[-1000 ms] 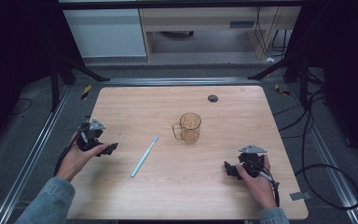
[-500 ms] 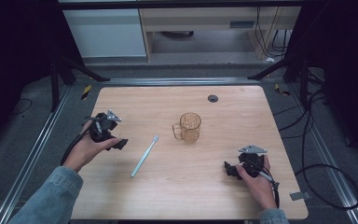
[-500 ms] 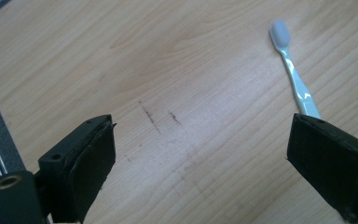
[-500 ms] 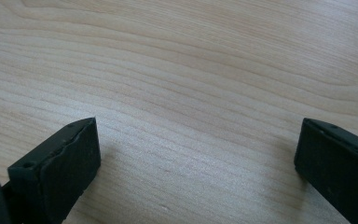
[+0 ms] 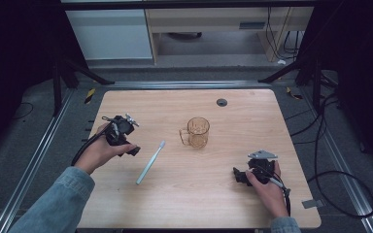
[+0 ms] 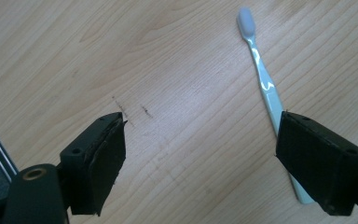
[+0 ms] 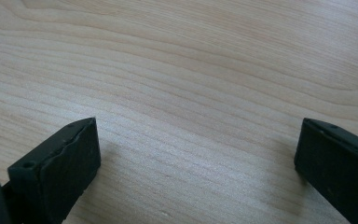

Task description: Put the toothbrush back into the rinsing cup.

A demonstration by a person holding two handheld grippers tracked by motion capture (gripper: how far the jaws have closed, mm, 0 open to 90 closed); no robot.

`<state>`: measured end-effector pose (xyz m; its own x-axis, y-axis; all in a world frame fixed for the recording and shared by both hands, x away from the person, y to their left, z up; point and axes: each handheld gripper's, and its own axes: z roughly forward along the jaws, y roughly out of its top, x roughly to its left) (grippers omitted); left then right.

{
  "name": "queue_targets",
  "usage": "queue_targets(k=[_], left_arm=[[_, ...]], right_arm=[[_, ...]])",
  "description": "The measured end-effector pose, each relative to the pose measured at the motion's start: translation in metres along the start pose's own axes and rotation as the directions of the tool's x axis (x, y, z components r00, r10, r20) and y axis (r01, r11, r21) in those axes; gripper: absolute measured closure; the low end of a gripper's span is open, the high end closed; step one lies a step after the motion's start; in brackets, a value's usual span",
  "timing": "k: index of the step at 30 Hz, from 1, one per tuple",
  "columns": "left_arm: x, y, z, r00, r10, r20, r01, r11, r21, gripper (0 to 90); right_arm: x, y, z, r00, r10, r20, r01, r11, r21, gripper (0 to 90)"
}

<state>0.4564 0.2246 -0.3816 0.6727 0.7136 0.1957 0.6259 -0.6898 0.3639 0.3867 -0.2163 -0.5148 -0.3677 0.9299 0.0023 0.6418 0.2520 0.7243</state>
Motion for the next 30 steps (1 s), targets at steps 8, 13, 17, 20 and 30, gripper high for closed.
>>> queue_targets(k=[8,13,17,20,30], left_arm=[[-0.009,0.018,0.001,0.9991,0.029,0.030,-0.030,0.9983,0.049,22.1],[-0.020,0.026,0.007,0.9977,0.043,0.052,-0.048,0.9954,0.083,25.7],[-0.027,0.032,0.013,0.9964,0.059,0.061,-0.066,0.9899,0.126,28.1],[-0.029,0.035,0.017,0.9954,0.061,0.073,-0.072,0.9860,0.150,29.4],[-0.035,0.041,0.041,0.9946,0.021,0.102,-0.044,0.9741,0.222,34.2]], right_arm=[[0.000,0.000,0.001,1.0000,-0.002,0.002,0.002,1.000,-0.002,0.6],[0.000,0.000,0.001,1.0000,-0.004,0.002,0.004,1.000,-0.002,0.6],[0.000,0.000,0.001,1.0000,-0.001,0.002,0.001,1.000,-0.002,0.6],[0.000,0.000,0.001,1.0000,-0.003,0.002,0.003,1.000,-0.002,0.6],[0.000,0.000,0.001,1.0000,-0.005,0.003,0.005,1.000,-0.003,0.6]])
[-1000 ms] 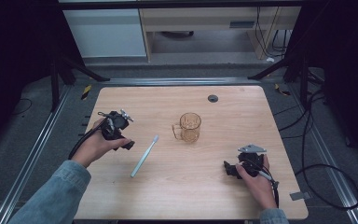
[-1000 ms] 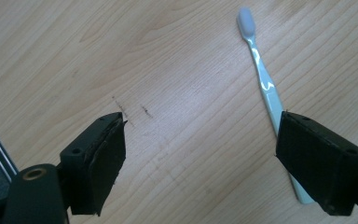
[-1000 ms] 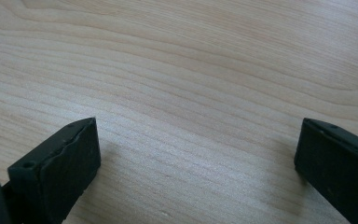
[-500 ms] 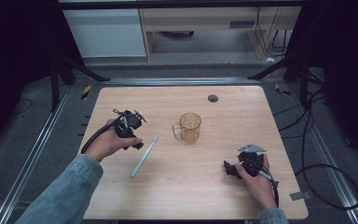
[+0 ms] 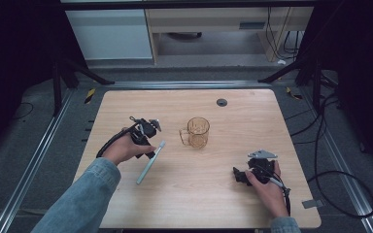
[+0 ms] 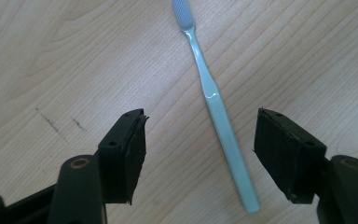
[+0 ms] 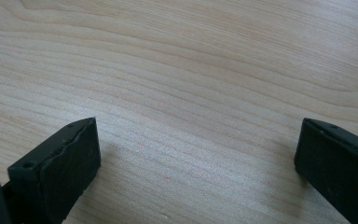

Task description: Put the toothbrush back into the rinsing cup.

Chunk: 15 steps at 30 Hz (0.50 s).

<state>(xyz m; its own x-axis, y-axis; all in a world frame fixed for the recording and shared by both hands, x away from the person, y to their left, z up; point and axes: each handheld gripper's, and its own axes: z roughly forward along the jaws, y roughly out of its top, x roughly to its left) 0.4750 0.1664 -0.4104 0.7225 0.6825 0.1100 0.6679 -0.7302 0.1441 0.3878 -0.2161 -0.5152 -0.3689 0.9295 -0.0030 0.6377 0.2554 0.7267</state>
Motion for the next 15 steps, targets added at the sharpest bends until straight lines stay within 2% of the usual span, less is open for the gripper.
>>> queue_targets(k=[3,4,9,13,15], left_arm=[[0.001,0.003,0.005,0.9997,-0.022,0.009,0.022,0.9996,0.015,35.6],[0.002,0.005,0.008,0.9990,-0.042,0.013,0.042,0.9989,0.020,35.9],[0.005,0.008,0.014,0.9968,-0.078,0.015,0.078,0.9969,0.016,39.6],[0.005,0.008,0.019,0.9939,-0.107,0.026,0.107,0.9942,0.010,38.1],[0.005,0.008,0.024,0.9924,-0.120,0.028,0.120,0.9926,0.022,36.2]], right_arm=[[0.000,0.000,0.000,1.0000,0.001,-0.001,-0.001,1.000,0.001,0.6],[0.000,0.000,0.000,1.0000,0.002,0.000,-0.002,1.000,0.001,0.6],[0.000,0.000,0.000,1.0000,0.002,0.000,-0.002,1.000,0.001,0.6],[0.000,0.000,0.000,1.0000,0.000,0.000,0.000,1.000,0.000,0.6],[0.000,0.000,0.000,1.0000,0.001,0.000,-0.001,1.000,0.001,0.6]])
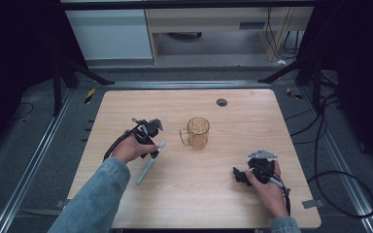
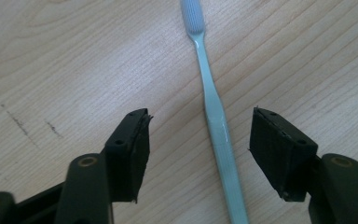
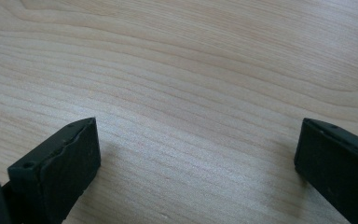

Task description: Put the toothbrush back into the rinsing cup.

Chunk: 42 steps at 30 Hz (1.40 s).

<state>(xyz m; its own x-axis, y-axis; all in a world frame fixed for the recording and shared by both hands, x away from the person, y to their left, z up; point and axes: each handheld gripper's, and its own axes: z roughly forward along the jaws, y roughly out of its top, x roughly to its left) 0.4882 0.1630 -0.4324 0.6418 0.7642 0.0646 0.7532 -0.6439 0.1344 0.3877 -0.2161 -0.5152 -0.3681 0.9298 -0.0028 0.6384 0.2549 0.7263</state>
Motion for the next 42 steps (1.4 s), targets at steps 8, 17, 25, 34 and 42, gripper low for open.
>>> queue_targets(k=[8,17,25,34,42], left_arm=[[-0.001,0.005,0.014,0.9994,-0.034,0.006,0.034,0.9985,0.044,34.6],[-0.009,0.011,0.020,0.9992,-0.039,0.010,0.039,0.9981,0.048,37.0],[-0.005,0.007,0.024,0.9971,-0.075,0.008,0.075,0.9965,0.037,47.1],[-0.002,0.004,0.026,0.9954,-0.093,0.023,0.092,0.9949,0.041,54.0],[-0.002,0.003,0.030,0.9946,-0.099,0.033,0.097,0.9945,0.038,58.9]], right_arm=[[0.000,0.000,0.000,1.0000,0.001,-0.001,-0.001,1.000,0.001,0.6],[0.000,0.000,0.000,1.0000,0.000,-0.001,0.000,1.000,0.000,0.6],[0.000,0.000,0.000,1.0000,0.001,-0.001,-0.001,1.000,0.000,0.6],[0.000,0.000,0.000,1.0000,0.001,0.000,-0.001,1.000,0.000,0.6],[0.000,0.000,0.000,1.0000,0.001,0.000,-0.001,1.000,0.001,0.6]])
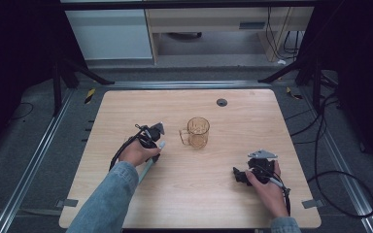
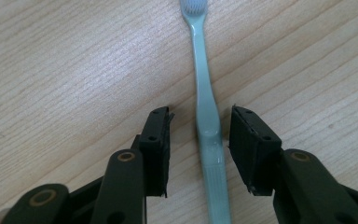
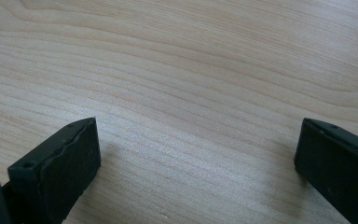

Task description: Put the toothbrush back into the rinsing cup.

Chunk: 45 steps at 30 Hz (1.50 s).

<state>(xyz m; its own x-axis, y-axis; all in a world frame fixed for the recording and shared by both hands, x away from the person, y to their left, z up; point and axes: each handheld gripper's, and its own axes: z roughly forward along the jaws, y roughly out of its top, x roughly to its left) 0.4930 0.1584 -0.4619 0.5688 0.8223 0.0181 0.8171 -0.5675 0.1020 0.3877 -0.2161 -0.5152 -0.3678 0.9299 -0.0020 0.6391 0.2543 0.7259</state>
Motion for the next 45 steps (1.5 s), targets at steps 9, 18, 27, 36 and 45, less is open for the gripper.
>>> queue_targets(k=[9,18,27,36,45], left_arm=[[0.0007,0.0000,0.0018,0.9999,-0.014,0.001,0.014,0.9999,-0.004,60.1],[0.0011,-0.0002,0.0016,0.9997,-0.025,0.001,0.025,0.9997,-0.003,68.3],[0.0024,-0.0012,0.0012,0.9999,-0.011,-0.003,0.011,0.9999,-0.001,73.9],[0.0013,0.0007,0.0013,0.9998,0.017,-0.005,-0.017,0.9997,0.016,75.8],[-0.0040,0.0061,0.0017,0.9978,0.062,-0.024,-0.060,0.9966,0.056,76.9]], right_arm=[[0.0000,0.0000,-0.0001,1.0000,0.000,-0.001,0.000,1.000,0.000,0.6],[0.0000,0.0000,0.0000,1.0000,0.000,-0.001,0.000,1.000,0.000,0.6],[0.0000,0.0000,-0.0001,1.0000,0.000,-0.001,0.000,1.000,0.000,0.6],[0.0000,0.0000,0.0000,1.0000,0.001,-0.001,-0.001,1.000,0.000,0.6],[-0.0001,0.0000,0.0000,1.0000,-0.001,0.000,0.001,1.000,0.000,0.6]])
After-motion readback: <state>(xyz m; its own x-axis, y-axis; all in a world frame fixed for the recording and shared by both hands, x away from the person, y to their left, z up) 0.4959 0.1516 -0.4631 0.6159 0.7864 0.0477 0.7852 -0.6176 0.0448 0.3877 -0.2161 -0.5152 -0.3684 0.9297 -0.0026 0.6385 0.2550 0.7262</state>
